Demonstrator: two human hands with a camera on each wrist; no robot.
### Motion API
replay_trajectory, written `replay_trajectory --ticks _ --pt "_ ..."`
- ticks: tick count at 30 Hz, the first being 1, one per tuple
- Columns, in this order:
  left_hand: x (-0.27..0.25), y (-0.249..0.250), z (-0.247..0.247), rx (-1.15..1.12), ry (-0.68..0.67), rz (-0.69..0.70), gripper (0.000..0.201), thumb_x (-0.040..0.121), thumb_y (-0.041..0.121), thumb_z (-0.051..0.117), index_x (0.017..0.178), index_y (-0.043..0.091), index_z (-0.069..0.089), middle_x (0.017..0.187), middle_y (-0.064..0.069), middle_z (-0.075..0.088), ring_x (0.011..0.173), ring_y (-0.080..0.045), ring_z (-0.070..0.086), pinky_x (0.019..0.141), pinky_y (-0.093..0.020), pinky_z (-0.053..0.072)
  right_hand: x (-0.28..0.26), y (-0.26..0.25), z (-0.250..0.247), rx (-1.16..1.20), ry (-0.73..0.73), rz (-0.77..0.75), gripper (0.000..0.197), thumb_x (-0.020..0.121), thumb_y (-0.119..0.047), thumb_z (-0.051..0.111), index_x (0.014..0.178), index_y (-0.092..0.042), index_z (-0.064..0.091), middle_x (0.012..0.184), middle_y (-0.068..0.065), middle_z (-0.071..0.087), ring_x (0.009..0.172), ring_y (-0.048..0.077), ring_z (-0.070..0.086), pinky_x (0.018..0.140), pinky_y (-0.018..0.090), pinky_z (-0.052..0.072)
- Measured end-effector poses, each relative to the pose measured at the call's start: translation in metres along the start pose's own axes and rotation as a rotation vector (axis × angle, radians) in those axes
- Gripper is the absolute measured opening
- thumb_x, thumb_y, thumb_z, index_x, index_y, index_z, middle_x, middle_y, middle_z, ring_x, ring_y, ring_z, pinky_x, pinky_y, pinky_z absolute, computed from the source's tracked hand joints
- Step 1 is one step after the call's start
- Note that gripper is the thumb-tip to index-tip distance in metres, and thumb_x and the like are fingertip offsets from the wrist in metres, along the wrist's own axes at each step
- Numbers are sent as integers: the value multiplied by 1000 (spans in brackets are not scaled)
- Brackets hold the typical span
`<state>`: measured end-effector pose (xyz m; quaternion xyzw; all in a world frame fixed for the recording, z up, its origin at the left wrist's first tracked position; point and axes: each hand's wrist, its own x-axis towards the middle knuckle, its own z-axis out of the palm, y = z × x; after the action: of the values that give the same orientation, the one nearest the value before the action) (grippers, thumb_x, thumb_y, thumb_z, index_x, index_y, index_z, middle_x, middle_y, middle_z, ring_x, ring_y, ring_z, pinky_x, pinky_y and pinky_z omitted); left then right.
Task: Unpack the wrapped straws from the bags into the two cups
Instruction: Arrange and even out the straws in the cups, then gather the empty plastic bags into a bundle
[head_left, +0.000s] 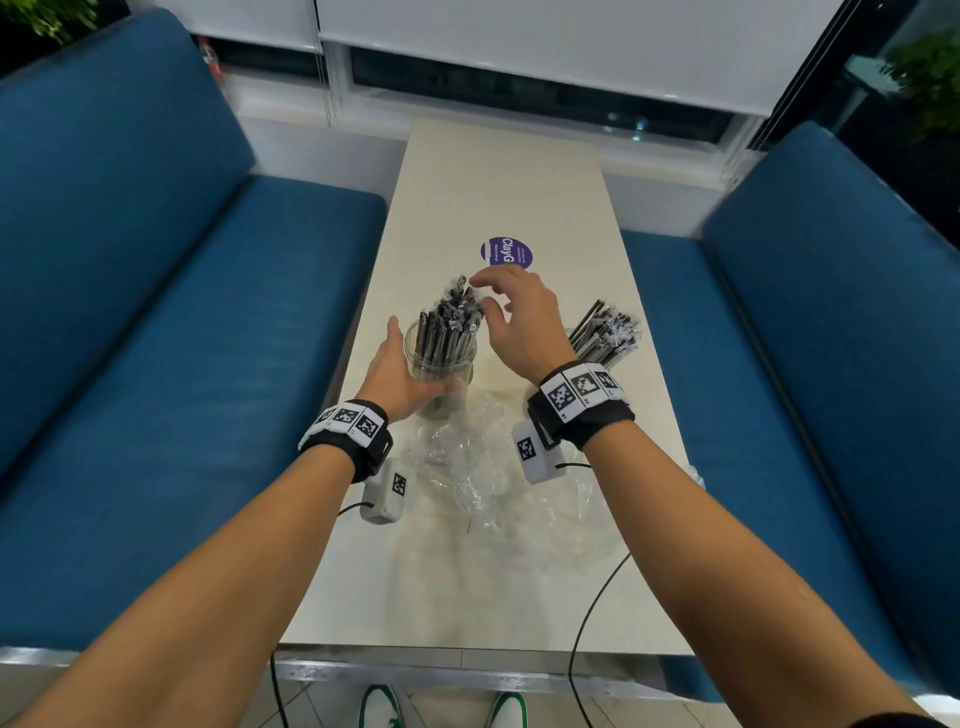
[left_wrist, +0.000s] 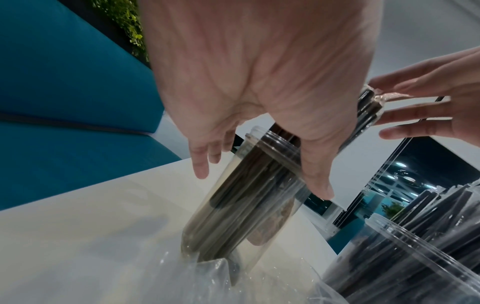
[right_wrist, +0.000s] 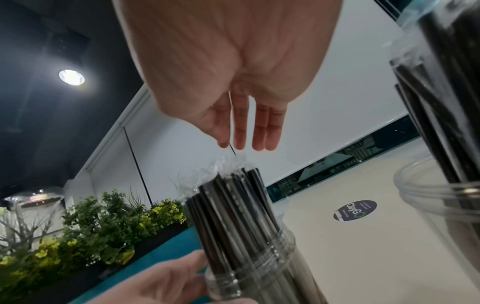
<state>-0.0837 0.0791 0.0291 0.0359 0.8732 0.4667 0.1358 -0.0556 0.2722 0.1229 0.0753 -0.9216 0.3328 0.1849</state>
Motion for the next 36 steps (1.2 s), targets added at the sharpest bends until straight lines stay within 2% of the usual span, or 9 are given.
replay_trajectory --ticks 6,10,14,17,19,24,27,31,36 --pt "-30 -3 -12 98 90 -29 77 97 34 75 160 11 38 161 -13 46 145 -32 50 118 -44 43 -26 -19 -34 128 115 -4 30 92 0 55 96 -19 77 100 -11 72 94 6 65 80 22 50" --pt "-70 2 2 118 213 46 33 104 24 64 134 11 64 136 -6 67 125 -22 63 103 -31 46 -75 -25 -61 284 120 99 30 94 2 54 92 -16 78 89 -6 77 82 11 71 72 24 56" --pt "-103 3 51 252 117 227 57 96 58 67 144 29 58 149 1 59 134 -21 55 116 -49 44 -141 1 -66 256 141 234 29 92 3 57 89 -17 78 87 -7 77 78 5 66 69 17 47" --pt "-108 -16 88 588 -73 161 94 91 79 56 167 47 12 172 5 32 149 -28 41 118 -53 35 -183 38 -58 -48 111 242 20 92 -14 65 104 -27 74 105 -9 72 98 15 60 84 35 46" --pt "-110 -26 103 671 -90 101 99 92 74 57 167 49 -2 163 2 43 140 -31 46 110 -51 37 -205 59 -54 -337 -30 293 38 90 -39 69 127 -34 64 128 -3 61 117 27 51 97 45 40" --pt "-118 -40 117 625 -133 -67 66 101 45 58 163 40 36 140 -8 63 132 -34 56 111 -50 43 -241 91 -37 -538 -426 464 89 82 -75 63 156 -53 20 166 7 22 149 38 21 117 68 13" --pt "-125 -44 117 428 -64 -91 42 96 32 56 132 17 72 127 -16 73 121 -38 65 106 -39 48 -255 102 -20 -537 -581 542 95 84 -67 69 157 -54 10 169 5 13 151 37 19 113 71 21" --pt "-136 -37 108 111 171 -136 38 91 23 49 86 -6 74 86 -19 64 84 -35 59 84 -42 55 -263 113 -6 -415 -449 520 54 90 -9 63 137 -34 51 145 9 44 125 35 45 94 48 47" --pt "-144 -4 96 -291 171 -286 24 94 12 50 89 25 69 94 -10 71 67 -27 57 58 -32 47 -229 91 -25 420 4 734 21 92 2 56 99 -17 63 100 11 71 82 31 68 64 30 51"
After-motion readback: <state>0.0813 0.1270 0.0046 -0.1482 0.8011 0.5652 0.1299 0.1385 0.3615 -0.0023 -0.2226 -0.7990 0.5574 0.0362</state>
